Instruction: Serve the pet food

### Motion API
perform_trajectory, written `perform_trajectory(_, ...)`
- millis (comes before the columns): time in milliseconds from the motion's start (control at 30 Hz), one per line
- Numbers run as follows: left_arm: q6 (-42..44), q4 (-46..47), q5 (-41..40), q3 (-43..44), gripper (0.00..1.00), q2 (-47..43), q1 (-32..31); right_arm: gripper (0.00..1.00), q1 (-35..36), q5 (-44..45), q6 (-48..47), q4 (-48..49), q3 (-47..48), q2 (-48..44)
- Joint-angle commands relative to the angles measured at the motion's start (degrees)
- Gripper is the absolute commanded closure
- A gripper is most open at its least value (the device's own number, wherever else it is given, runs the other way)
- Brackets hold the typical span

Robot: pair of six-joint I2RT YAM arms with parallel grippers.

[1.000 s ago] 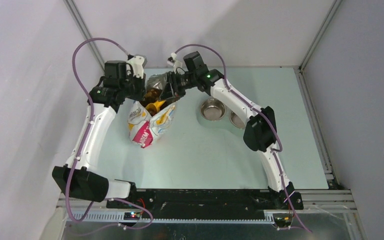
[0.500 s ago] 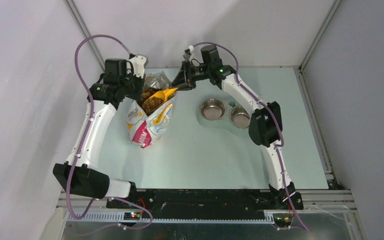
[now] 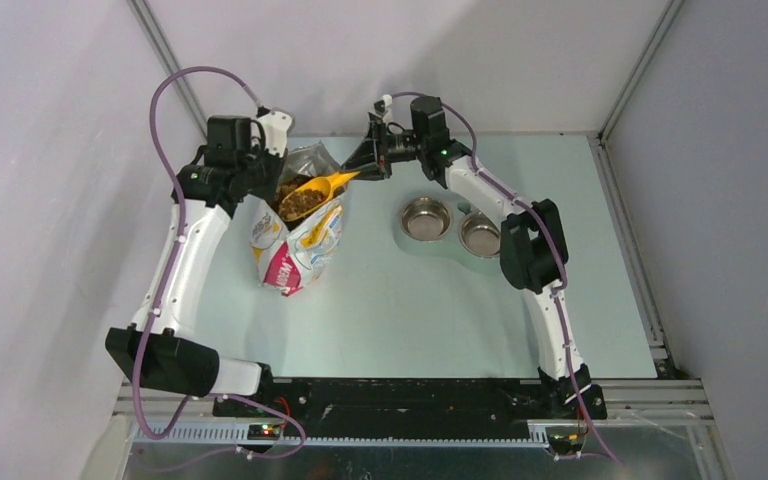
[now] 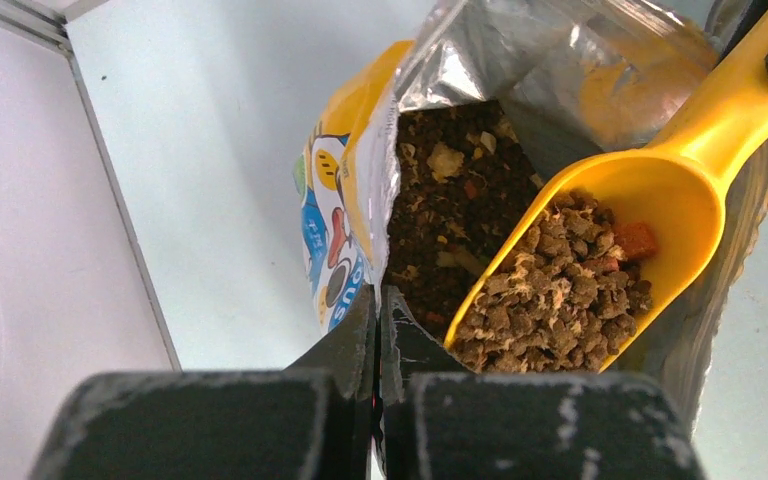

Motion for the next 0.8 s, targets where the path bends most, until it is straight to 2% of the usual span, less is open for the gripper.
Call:
perform_trajectory(0,1.89,1.17,-1.47,3.13,1.0,0.17,0.58,1.0,-0.95,0.0,5.09,11.69,-4.75,-4.69)
perform_trajectory(133,2.09,0.84,-1.75,3.24,1.0,0.01,0.6,1.0,-1.75,3.33,5.25,16.01,-8.83,-6.68)
perform_trajectory(233,2.08,0.76,-1.9,3.27,1.0,-0.16,0.69,1.0,-1.83,8.99,-1.31,3.94,-8.66,-8.15)
perform_trajectory(333,1.97,0.77,-1.71,3.12,1.0,-0.27,0.69,1.0,-2.17,16.51,-3.11,1.94,-13.82,-12.29)
perform_trajectory(567,1.34,1.08,-0.85,2.97,1.0,-0.1,0.7,1.0,-0.6,24.68,-5.23,-0.5,-17.03,-17.38)
perform_trajectory(633,1.32,0.97,-0.56,3.23,1.0,-0.1,0.75,1.0,-0.32,24.93,-2.98,0.86,-18.66,-18.24)
perform_trajectory(700,1.34,1.01,-0.57,3.3,1.0,-0.18,0.75,1.0,-0.56,23.4,3.05,5.81,-21.4,-18.67)
perform_trajectory(767,1.32,1.24,-0.54,3.19,1.0,-0.19,0.78,1.0,-0.8,22.83,3.91,6.72,-22.79,-19.18)
